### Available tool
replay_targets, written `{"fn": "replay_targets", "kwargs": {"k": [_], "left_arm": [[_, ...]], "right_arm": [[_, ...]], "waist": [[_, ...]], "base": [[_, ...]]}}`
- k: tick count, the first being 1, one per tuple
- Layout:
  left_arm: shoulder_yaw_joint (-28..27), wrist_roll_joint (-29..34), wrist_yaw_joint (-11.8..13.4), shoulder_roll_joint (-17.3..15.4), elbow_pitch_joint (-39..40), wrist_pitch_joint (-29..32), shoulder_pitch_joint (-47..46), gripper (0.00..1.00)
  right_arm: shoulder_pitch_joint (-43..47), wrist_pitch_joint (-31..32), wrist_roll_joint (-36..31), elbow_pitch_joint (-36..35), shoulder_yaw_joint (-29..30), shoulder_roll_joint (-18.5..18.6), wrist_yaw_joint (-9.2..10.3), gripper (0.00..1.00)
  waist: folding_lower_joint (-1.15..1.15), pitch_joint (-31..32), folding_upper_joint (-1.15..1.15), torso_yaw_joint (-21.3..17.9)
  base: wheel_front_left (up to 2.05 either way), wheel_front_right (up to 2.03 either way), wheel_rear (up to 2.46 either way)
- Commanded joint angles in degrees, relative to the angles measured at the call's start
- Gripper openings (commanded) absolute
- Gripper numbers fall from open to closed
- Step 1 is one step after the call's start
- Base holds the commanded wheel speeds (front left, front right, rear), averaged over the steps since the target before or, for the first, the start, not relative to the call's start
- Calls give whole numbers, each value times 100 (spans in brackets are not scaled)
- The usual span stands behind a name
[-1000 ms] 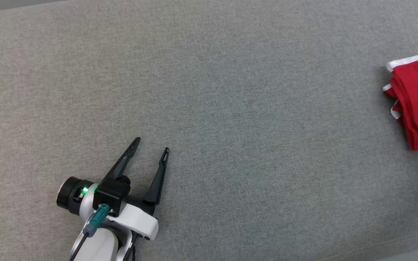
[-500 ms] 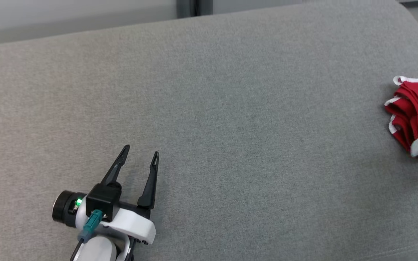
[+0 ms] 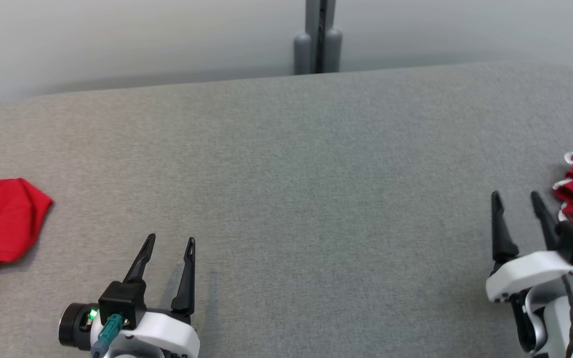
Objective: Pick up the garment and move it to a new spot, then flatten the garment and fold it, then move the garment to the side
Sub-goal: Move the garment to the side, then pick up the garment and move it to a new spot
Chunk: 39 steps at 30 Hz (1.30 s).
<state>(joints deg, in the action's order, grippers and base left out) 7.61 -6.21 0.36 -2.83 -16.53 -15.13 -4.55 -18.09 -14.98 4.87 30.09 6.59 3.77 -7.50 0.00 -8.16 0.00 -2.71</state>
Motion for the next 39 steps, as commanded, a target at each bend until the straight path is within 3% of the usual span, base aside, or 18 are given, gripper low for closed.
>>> {"fn": "replay_targets", "kwargs": {"k": [1,22,39], "left_arm": [[-30,-30,42,-18,5,-2,51,100],[-574,-113,428,-18,-124,-2,532,100],[-630,-66,323,-17,-202,-1,749,100]], "right_arm": [[95,-29,12,-48,-36,3,2,100],[868,-29,544,-517,-716,-69,2,100],[1130,-28,649,-535,-879,-67,2,100]], "waist": [[0,155,0,152],[0,856,0,406],[0,1052,0,413]], "base": [[0,0,0],[0,0,0],[0,0,0]]}}
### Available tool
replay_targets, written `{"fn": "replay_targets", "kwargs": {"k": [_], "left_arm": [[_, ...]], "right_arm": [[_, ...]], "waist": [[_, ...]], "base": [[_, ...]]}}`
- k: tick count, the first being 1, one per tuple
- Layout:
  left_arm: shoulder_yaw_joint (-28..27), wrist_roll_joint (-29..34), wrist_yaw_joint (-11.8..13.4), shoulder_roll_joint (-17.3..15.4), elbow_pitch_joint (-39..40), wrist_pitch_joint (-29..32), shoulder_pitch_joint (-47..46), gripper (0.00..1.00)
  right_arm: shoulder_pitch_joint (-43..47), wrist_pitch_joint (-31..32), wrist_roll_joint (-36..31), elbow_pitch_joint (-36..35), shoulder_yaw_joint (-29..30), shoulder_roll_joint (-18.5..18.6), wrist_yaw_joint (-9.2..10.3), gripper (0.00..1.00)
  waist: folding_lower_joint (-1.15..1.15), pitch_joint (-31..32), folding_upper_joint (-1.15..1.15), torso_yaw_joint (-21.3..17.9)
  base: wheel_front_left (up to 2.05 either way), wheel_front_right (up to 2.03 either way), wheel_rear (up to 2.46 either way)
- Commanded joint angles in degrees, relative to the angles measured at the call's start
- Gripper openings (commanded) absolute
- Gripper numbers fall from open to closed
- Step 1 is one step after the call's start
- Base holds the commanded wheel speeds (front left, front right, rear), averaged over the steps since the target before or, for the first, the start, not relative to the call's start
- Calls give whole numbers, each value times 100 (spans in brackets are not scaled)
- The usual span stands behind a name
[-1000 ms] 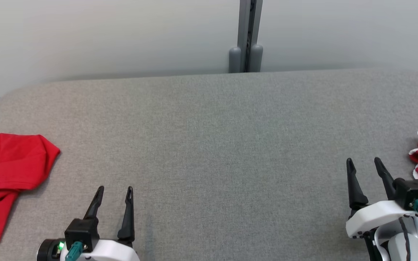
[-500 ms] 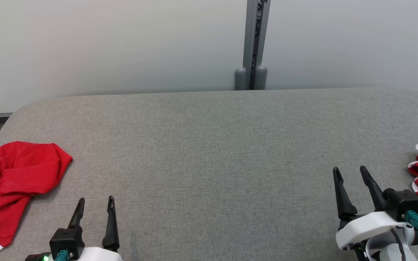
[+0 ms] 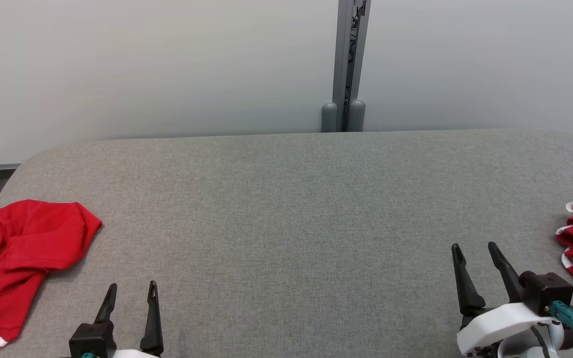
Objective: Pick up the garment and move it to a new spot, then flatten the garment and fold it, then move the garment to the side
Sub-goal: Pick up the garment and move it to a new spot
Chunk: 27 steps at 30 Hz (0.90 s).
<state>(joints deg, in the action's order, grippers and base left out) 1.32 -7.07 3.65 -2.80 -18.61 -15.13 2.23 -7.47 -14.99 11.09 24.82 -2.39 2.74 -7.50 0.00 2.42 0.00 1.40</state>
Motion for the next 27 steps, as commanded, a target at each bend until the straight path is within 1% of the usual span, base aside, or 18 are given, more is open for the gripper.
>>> {"fn": "replay_targets", "kwargs": {"k": [1,7,12,16,24,26,27], "left_arm": [[2,19,-7,-20,7,-1,80,100],[-8,10,-18,-20,-14,-1,50,100],[-54,0,11,-21,-32,-1,10,100],[-111,1,22,-20,-57,-1,13,100],[-279,43,11,-22,-80,-1,87,100],[-309,65,2,-19,-83,-1,101,100],[-349,71,14,-21,-58,-1,116,100]], "right_arm": [[63,-28,12,-12,22,35,2,100],[69,-27,-34,35,-57,34,2,100],[93,-28,10,57,-118,33,2,100],[107,-28,21,41,-206,33,2,100],[102,-27,81,41,-399,33,2,100],[110,-27,108,40,-423,35,2,100],[109,-28,133,40,-465,33,2,100]], "waist": [[0,-10,0,8],[0,-40,0,106],[0,-78,0,371],[0,-115,0,697],[0,-184,0,1488],[0,-192,0,1697],[0,-201,0,1892]], "base": [[0,0,0],[0,0,0],[0,0,0],[0,0,0],[0,0,0],[0,0,0],[0,0,0]]}}
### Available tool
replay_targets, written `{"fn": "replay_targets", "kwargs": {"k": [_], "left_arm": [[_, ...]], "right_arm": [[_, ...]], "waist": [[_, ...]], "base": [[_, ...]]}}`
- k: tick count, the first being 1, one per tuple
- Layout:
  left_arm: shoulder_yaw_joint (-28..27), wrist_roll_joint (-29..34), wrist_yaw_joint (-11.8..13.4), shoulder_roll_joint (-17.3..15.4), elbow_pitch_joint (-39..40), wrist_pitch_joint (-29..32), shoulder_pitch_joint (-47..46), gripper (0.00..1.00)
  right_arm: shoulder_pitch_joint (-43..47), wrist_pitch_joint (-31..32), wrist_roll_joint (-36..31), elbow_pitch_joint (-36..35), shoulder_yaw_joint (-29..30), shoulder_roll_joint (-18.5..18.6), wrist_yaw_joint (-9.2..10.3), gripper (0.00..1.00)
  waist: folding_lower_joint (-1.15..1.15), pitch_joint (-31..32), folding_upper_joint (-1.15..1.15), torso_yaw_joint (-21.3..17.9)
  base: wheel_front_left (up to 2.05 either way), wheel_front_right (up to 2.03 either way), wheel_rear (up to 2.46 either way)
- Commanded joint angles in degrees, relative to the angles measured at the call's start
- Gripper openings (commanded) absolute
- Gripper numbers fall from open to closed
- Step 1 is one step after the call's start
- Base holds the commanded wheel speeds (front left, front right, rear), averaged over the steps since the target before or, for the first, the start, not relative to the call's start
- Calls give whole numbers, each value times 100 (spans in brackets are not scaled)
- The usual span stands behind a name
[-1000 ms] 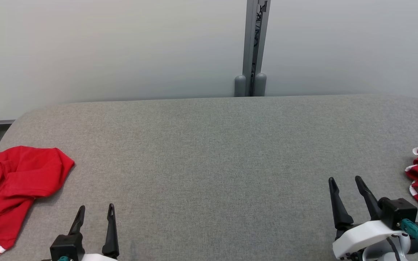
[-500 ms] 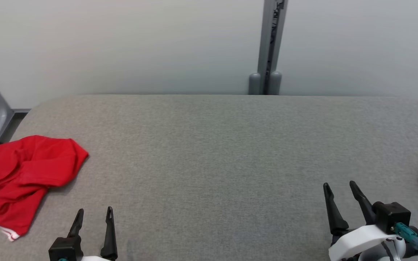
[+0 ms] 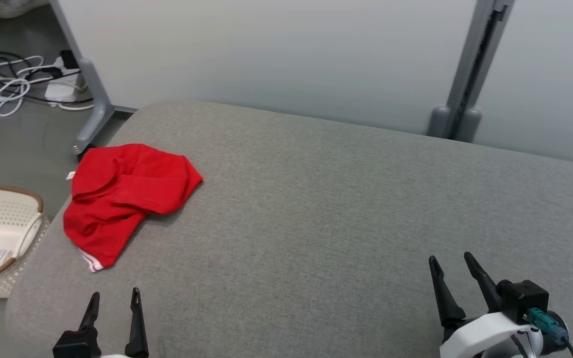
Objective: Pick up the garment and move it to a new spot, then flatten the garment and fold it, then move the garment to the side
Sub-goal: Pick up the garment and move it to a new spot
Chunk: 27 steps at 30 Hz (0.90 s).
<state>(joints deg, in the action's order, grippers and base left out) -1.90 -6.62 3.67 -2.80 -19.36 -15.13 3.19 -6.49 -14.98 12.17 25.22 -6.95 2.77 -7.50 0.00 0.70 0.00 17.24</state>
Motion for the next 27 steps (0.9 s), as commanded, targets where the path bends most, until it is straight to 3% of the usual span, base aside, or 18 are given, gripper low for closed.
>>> {"fn": "replay_targets", "kwargs": {"k": [1,13,20,27], "left_arm": [[-71,25,19,-20,27,-1,27,100],[-248,-2,19,-19,37,-1,112,100],[-330,-133,24,-21,25,-1,96,100],[-327,-319,-168,-15,-152,-1,-131,100]], "right_arm": [[3,-28,38,3,-49,32,2,100],[-49,-28,129,58,-257,32,2,100],[-159,-29,148,101,-394,33,1,100],[-147,-28,0,47,-369,35,2,100]], "waist": [[0,-35,0,392],[0,-65,0,1225],[0,-139,0,1265],[0,-307,0,1086]], "base": [[0,0,0],[0,0,0],[0,0,0],[0,0,0]]}}
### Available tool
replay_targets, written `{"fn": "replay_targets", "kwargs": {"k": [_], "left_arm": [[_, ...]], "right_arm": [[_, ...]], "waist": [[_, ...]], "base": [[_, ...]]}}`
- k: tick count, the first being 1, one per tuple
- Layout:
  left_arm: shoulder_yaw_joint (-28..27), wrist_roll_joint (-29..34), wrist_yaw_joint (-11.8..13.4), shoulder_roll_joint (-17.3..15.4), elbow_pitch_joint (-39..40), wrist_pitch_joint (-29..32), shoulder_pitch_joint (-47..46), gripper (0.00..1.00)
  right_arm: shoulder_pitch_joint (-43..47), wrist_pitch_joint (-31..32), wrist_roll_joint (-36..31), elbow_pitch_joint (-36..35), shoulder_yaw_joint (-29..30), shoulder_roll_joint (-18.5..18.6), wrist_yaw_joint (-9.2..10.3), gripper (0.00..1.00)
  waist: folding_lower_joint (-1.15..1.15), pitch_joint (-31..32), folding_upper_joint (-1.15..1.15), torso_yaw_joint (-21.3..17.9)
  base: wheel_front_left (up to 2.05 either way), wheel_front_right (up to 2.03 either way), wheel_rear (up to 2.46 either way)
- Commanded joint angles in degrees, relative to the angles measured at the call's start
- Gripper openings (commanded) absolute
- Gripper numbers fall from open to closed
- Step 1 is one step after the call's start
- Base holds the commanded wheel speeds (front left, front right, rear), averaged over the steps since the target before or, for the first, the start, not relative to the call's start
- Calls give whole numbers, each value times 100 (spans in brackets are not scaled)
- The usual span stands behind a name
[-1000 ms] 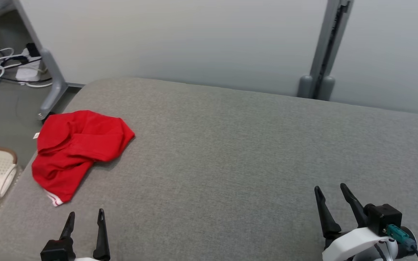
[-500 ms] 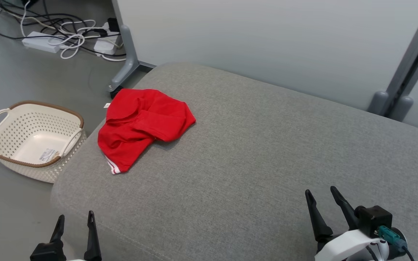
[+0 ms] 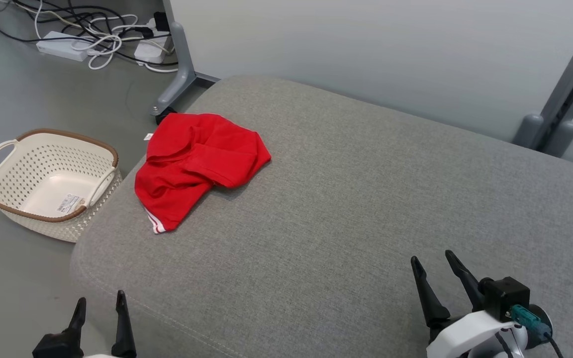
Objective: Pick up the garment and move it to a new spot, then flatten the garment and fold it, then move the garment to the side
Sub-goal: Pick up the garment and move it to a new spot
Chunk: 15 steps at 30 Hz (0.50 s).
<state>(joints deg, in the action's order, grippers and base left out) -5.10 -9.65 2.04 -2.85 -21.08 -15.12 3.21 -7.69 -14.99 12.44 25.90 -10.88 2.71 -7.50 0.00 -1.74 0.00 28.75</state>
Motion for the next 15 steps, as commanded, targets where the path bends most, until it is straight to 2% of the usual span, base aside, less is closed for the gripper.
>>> {"fn": "replay_targets", "kwargs": {"k": [1,7,15], "left_arm": [[-14,-48,1,-12,-16,-2,-193,100],[-127,-197,-110,-14,-356,-2,-768,100],[-416,-61,-438,-110,-1267,-3,-2035,100]], "right_arm": [[-52,-28,-66,-31,37,43,2,100],[-220,-27,-335,-120,44,41,2,100],[-529,-28,-468,-418,-76,197,2,100]], "waist": [[0,-114,0,-113],[0,-525,0,-453],[0,-1167,0,-898]], "base": [[0,0,0],[0,0,0],[0,0,0]]}}
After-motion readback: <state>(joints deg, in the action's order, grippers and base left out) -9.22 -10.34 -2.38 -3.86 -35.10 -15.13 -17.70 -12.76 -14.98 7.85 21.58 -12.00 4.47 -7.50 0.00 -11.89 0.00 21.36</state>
